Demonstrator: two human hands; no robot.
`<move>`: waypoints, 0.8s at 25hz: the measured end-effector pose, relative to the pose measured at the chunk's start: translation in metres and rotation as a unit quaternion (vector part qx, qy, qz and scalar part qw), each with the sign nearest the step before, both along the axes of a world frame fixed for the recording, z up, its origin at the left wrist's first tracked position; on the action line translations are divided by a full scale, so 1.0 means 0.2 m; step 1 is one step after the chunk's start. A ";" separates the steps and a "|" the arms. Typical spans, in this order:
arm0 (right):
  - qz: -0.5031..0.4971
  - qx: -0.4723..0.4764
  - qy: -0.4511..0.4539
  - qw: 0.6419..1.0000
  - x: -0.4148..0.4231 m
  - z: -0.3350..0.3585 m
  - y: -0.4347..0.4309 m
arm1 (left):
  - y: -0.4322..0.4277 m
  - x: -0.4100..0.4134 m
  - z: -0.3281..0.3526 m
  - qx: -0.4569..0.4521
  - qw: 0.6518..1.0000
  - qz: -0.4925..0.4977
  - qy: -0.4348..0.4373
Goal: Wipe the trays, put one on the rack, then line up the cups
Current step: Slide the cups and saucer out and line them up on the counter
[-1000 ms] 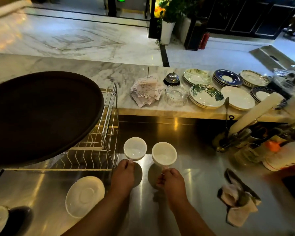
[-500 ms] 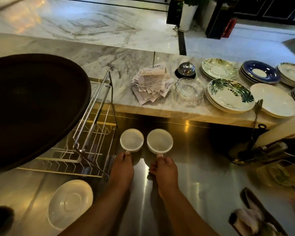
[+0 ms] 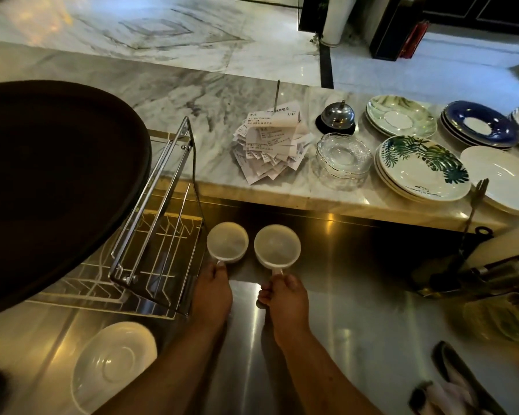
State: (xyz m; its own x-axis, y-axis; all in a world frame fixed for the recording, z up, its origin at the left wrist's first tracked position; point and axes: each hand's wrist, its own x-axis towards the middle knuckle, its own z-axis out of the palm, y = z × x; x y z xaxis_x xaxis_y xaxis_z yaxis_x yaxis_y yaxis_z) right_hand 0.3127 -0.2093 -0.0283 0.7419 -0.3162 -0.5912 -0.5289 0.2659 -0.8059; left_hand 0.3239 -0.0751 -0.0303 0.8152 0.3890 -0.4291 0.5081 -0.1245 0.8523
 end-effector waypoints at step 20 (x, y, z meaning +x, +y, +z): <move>0.015 0.007 0.019 1.000 0.03 -0.02 0.08 | 0.02 0.03 -0.01 0.031 0.999 -0.002 0.010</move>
State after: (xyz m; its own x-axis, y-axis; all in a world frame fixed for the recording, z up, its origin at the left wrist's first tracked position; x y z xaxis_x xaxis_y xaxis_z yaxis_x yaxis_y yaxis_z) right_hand 0.3178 -0.1927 -0.0318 0.7278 -0.2849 -0.6238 -0.5673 0.2612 -0.7810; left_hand 0.3305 -0.0706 -0.0319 0.8082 0.4125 -0.4204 0.5240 -0.1778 0.8329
